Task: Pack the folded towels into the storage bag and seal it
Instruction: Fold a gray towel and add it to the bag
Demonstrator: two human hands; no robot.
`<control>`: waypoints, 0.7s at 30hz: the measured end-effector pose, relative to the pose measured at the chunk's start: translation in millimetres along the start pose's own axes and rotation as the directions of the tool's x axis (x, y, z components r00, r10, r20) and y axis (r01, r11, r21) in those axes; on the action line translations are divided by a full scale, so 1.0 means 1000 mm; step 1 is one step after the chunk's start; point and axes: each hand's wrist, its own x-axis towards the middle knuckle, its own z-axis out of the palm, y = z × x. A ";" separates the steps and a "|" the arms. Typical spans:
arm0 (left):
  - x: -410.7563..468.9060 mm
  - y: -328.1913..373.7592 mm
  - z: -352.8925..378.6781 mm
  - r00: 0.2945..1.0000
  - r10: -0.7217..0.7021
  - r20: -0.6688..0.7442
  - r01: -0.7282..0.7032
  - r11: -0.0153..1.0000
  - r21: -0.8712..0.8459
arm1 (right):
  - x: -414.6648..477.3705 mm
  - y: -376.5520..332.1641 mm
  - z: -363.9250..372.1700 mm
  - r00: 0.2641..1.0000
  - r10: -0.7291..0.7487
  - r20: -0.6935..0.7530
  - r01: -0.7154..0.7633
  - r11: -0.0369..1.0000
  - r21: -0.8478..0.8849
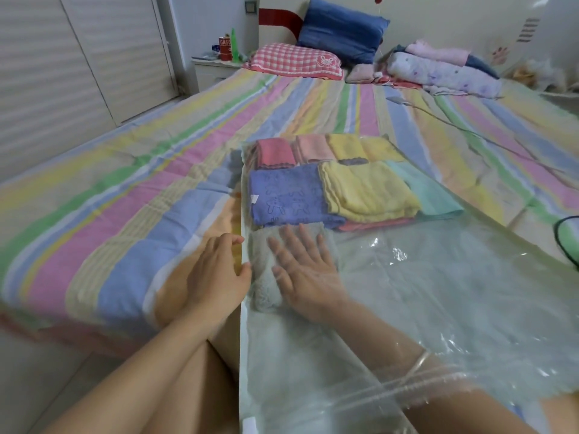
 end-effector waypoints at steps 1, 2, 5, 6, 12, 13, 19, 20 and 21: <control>-0.002 0.002 -0.002 0.999 0.036 -0.018 -0.036 0.999 -0.002 | -0.005 0.003 -0.003 1.000 0.012 -0.012 -0.012 1.000 0.027; -0.005 0.007 -0.004 0.996 0.083 -0.043 -0.084 0.996 -0.007 | -0.011 0.007 -0.006 1.000 0.021 -0.017 -0.021 0.999 0.049; -0.013 0.029 -0.007 0.961 0.255 -0.109 -0.261 0.965 -0.040 | -0.045 0.013 -0.017 0.999 -0.005 -0.054 0.006 1.000 0.022; -0.015 0.040 -0.006 0.948 0.297 -0.111 -0.306 0.950 -0.070 | -0.055 0.018 -0.024 0.999 -0.010 -0.048 0.011 1.000 0.022; -0.042 0.130 0.024 0.865 0.501 0.043 -0.467 0.832 -0.300 | -0.106 0.087 -0.020 0.990 0.139 0.009 -0.140 0.985 0.100; -0.048 0.146 0.031 0.841 0.535 0.084 -0.482 0.810 -0.333 | -0.120 0.084 -0.033 0.966 0.223 0.134 -0.235 0.968 0.086; -0.080 0.230 0.066 0.686 0.663 0.301 -0.504 0.730 -0.462 | -0.238 0.107 -0.120 0.948 0.297 0.114 -0.316 0.921 0.230; -0.085 0.240 0.072 0.661 0.674 0.330 -0.506 0.725 -0.467 | -0.265 0.117 -0.135 0.934 0.343 0.101 -0.358 0.905 0.229; -0.091 0.250 0.079 0.639 0.682 0.356 -0.507 0.721 -0.472 | -0.268 0.125 -0.138 0.919 0.395 0.012 -0.383 0.884 0.267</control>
